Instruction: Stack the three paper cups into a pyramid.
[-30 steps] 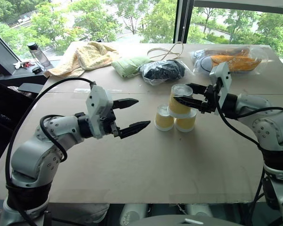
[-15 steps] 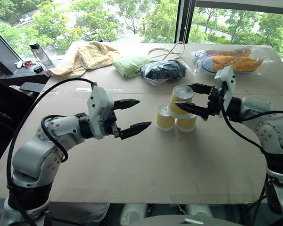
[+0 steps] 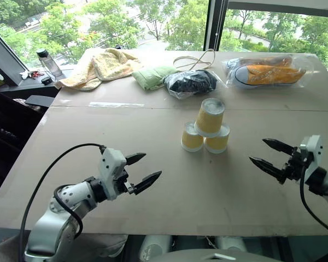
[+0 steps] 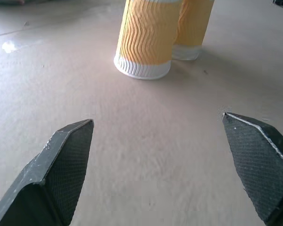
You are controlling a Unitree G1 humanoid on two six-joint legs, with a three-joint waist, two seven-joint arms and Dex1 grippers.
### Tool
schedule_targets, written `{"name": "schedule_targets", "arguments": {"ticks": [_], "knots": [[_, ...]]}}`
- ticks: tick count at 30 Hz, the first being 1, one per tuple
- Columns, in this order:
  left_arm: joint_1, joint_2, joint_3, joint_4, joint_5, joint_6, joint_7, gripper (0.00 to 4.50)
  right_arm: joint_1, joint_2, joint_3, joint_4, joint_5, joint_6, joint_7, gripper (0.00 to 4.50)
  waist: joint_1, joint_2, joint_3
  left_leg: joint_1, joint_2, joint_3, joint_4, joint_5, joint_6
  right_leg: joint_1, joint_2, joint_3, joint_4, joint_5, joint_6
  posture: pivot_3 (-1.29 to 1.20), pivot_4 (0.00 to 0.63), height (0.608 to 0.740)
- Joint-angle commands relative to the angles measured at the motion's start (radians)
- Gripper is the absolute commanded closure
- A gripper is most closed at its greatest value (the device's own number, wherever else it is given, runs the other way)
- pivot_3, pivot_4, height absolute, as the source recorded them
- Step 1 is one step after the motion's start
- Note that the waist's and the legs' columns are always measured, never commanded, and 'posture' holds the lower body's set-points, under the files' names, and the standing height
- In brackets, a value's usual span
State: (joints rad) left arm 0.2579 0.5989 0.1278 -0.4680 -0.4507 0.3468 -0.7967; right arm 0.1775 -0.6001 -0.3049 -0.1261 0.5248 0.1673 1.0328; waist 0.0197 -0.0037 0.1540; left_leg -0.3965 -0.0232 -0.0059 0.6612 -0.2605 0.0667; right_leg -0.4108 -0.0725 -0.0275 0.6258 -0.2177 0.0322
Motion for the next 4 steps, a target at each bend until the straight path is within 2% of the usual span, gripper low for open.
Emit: {"name": "schedule_targets", "arguments": {"ticks": [1,4], "knots": [[0.01,-0.017,-0.026,0.01,0.064,-0.068,0.028,0.0,0.037,0.01,-0.023,0.053,-0.065,-0.162,0.02,0.05,-0.006,0.0,0.0,0.0,0.0,0.0,0.0,0.0,0.0,0.0,0.0,0.0,0.0,0.0,0.0,0.0,0.15,0.74],[0.023,-0.023,-0.046,0.012,0.097,-0.096,0.033,0.0,0.059,0.018,-0.018,0.087,-0.07,-0.211,0.029,0.05,-0.008,0.0,0.0,0.001,0.001,0.001,0.0,0.0,0.0,0.0,0.001,0.0,0.0,0.0,0.0,0.0,0.15,0.74]]}}
